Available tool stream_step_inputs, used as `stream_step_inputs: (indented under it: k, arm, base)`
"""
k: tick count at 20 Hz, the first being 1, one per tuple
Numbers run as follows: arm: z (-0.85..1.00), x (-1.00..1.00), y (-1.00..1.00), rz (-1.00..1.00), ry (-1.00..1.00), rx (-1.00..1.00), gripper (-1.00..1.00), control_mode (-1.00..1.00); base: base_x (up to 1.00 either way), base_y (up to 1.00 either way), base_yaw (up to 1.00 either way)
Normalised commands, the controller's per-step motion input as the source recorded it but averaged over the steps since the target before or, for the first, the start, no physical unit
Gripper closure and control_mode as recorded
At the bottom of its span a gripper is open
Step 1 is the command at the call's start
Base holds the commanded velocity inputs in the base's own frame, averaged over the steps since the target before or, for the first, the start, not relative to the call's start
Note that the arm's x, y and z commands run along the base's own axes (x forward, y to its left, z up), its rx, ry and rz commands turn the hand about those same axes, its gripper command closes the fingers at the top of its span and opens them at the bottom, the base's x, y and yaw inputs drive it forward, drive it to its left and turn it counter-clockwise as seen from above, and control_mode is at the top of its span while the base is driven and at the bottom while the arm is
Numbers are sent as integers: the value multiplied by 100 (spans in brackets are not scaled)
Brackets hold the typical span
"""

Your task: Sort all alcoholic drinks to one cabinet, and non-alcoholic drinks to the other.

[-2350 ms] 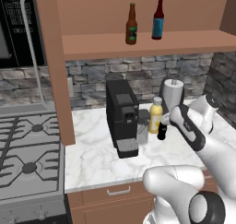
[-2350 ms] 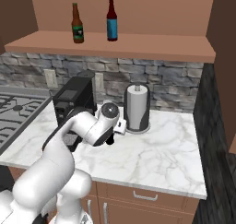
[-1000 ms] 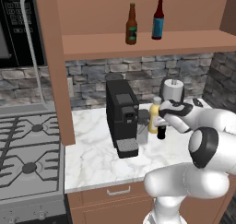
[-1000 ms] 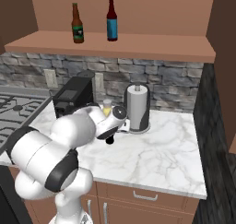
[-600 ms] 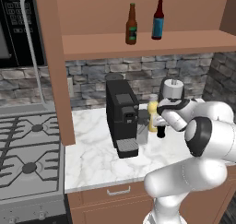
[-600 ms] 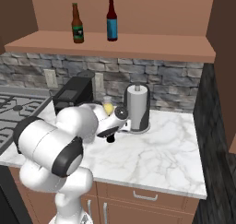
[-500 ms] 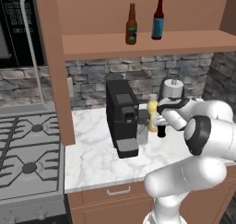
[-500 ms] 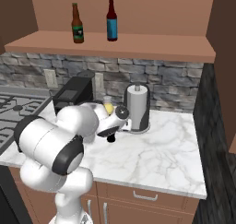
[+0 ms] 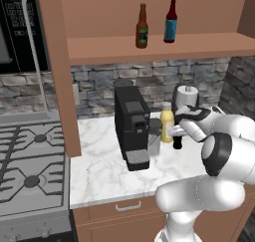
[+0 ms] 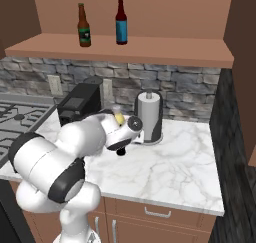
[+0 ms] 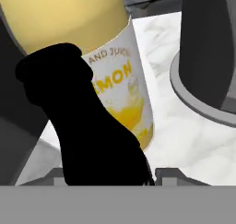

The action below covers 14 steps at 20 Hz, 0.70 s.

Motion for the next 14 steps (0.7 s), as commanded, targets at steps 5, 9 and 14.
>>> stream_step_inputs:
  k: [5, 9, 14]
  arm:
    - [38, -64, 0, 0, 0, 0, 100, -100]
    - [51, -44, 0, 0, 0, 0, 100, -100]
    - [65, -44, 0, 0, 0, 0, 100, -100]
  base:
    - [0, 0, 0]
    - [0, 0, 0]
    - [0, 0, 0]
